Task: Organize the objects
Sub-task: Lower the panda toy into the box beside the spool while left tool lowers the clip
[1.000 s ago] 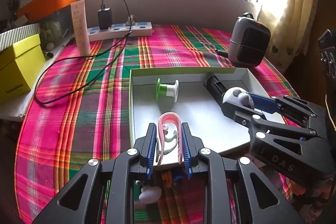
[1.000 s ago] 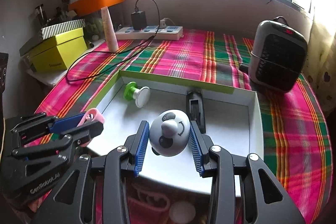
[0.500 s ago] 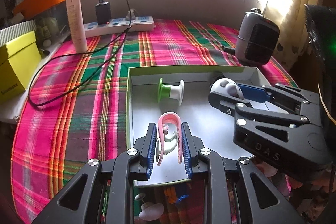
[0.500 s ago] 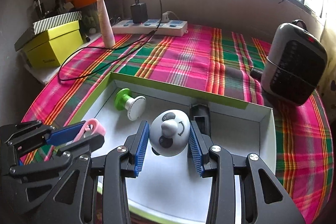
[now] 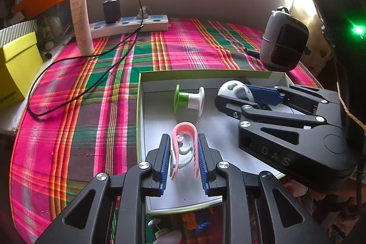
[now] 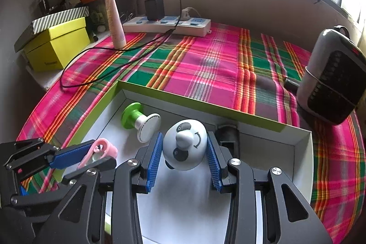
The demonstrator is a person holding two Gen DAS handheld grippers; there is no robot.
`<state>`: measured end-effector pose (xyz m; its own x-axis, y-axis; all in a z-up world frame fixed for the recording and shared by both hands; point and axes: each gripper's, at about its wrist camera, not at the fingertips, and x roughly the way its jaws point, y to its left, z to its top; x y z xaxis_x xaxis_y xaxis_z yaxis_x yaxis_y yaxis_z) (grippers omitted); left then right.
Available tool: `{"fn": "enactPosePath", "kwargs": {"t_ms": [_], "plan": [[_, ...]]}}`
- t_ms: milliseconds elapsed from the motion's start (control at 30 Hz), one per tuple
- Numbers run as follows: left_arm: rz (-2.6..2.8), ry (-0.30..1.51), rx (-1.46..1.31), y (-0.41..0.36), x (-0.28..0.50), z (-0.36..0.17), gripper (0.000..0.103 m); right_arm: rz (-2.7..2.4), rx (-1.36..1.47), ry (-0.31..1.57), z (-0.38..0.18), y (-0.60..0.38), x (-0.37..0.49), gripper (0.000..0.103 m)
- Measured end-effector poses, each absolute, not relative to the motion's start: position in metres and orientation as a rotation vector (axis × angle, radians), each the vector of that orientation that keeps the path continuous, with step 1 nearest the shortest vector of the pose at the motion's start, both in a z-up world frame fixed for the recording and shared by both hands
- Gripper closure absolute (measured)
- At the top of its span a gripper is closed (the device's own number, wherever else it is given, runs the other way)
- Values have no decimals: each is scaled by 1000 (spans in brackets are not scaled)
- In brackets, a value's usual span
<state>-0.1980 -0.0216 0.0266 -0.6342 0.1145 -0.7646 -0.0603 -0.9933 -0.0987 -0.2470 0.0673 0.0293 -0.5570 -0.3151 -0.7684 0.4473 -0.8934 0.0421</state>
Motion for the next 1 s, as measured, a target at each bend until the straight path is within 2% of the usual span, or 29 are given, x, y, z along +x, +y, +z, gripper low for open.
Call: {"fn": "enactPosePath", "kwargs": {"t_ms": [1000], "plan": [[2746, -62, -1310, -16, -202, 22, 81, -2370, 1260, 340, 19, 48, -261, 63]]}}
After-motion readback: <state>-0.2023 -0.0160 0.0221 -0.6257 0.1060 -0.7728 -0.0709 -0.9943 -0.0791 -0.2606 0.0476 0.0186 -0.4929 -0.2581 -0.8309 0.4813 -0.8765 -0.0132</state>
